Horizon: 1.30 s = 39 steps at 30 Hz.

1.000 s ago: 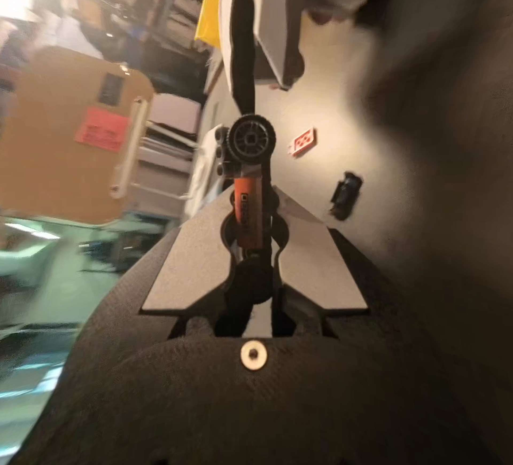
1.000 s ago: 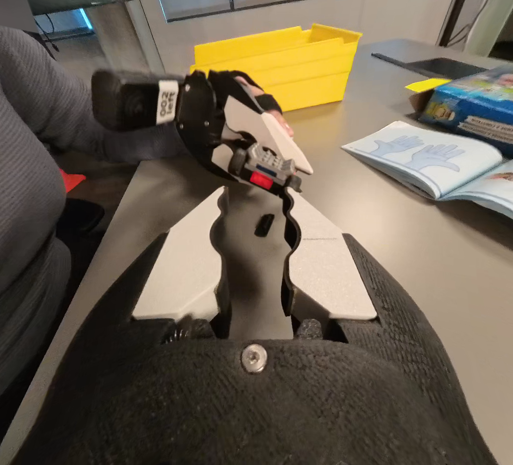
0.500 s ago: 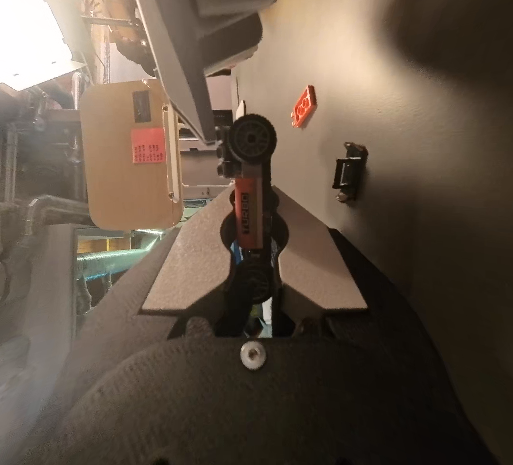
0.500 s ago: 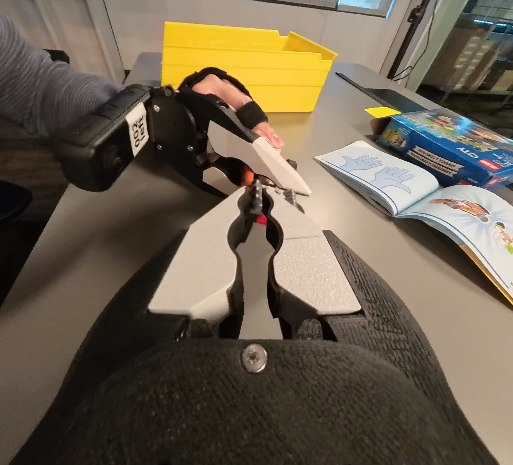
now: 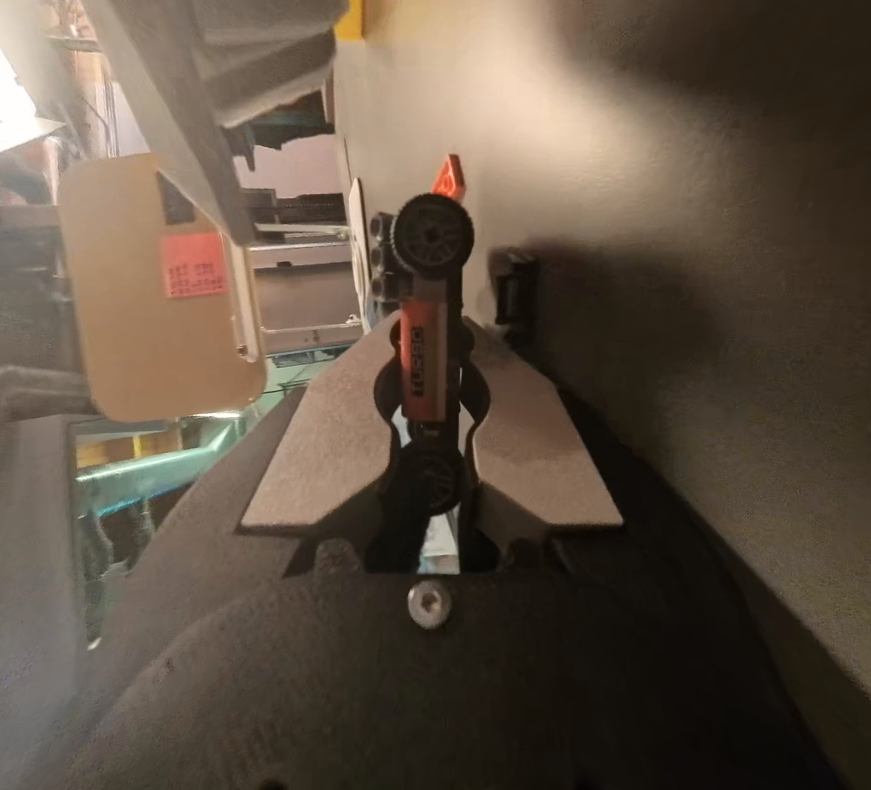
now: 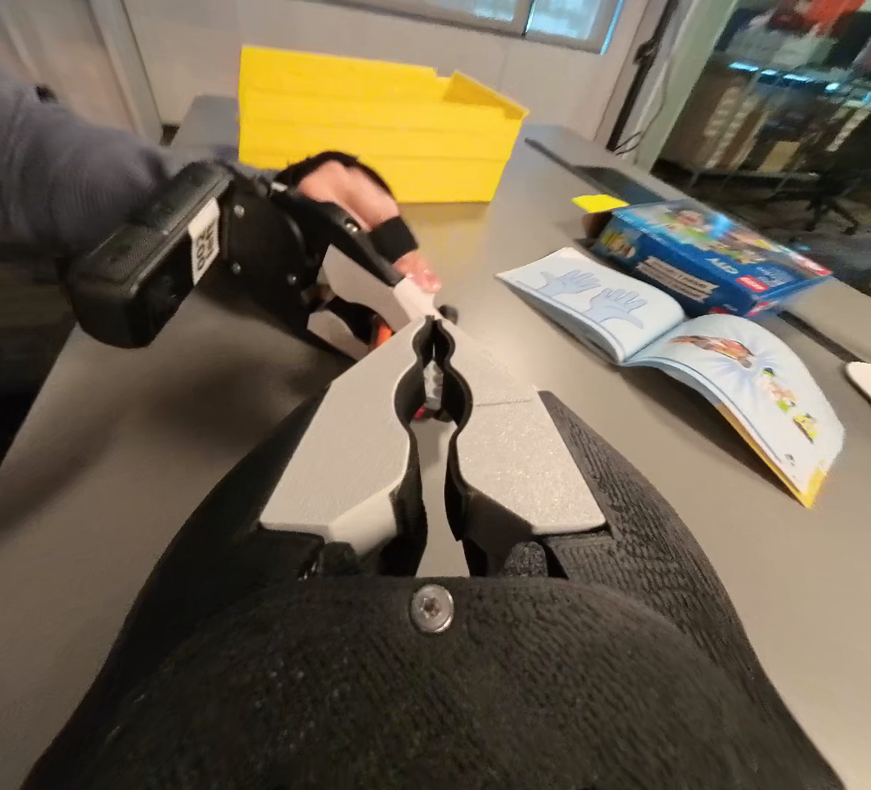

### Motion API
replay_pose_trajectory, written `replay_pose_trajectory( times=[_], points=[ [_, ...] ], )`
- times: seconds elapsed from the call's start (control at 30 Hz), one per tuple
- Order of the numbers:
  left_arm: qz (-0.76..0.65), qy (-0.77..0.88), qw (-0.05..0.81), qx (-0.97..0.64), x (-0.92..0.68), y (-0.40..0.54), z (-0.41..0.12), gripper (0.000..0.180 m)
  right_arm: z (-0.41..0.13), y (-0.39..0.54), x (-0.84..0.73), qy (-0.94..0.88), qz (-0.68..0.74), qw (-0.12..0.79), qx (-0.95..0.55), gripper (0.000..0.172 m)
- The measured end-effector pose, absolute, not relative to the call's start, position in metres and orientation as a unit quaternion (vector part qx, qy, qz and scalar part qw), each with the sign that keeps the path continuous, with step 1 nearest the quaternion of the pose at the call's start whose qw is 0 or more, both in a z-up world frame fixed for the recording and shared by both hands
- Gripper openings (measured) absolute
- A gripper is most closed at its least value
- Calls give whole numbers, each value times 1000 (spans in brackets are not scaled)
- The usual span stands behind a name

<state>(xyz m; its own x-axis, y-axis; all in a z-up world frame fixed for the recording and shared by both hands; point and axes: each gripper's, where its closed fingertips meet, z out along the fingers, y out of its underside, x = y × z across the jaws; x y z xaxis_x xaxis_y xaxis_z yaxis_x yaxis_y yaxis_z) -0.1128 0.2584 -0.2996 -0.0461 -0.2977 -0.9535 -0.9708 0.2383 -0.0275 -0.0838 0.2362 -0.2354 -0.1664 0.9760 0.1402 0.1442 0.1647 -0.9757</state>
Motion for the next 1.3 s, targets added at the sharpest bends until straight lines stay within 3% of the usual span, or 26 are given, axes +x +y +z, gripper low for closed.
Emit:
replay_pose_trajectory(
  times=[0.17,0.2,0.3,0.93,0.97,1.03,1.2,1.3],
  points=[
    [402,604,501,-472,-117,264,-280,16,-246,254,-79,-586,468,426,-506,2],
    [416,600,505,-460,-116,264,-276,16,-247,252,-81,-589,474,414,-508,18],
    [455,592,515,-421,-112,264,-265,16,-250,240,-83,-598,495,379,-504,43],
    [457,578,521,-431,-107,266,-265,17,-256,231,-88,-650,417,435,-463,35],
    [456,582,510,-439,-109,268,-269,15,-254,225,-86,-665,411,444,-439,0],
    [444,580,511,-453,-113,270,-272,17,-254,231,-88,-670,356,494,-424,0],
    [419,574,514,-480,-110,270,-275,17,-249,233,-86,-650,388,486,-436,1],
    [379,534,507,-560,-124,276,-280,17,-252,240,-86,-649,368,489,-453,36]
  ],
)
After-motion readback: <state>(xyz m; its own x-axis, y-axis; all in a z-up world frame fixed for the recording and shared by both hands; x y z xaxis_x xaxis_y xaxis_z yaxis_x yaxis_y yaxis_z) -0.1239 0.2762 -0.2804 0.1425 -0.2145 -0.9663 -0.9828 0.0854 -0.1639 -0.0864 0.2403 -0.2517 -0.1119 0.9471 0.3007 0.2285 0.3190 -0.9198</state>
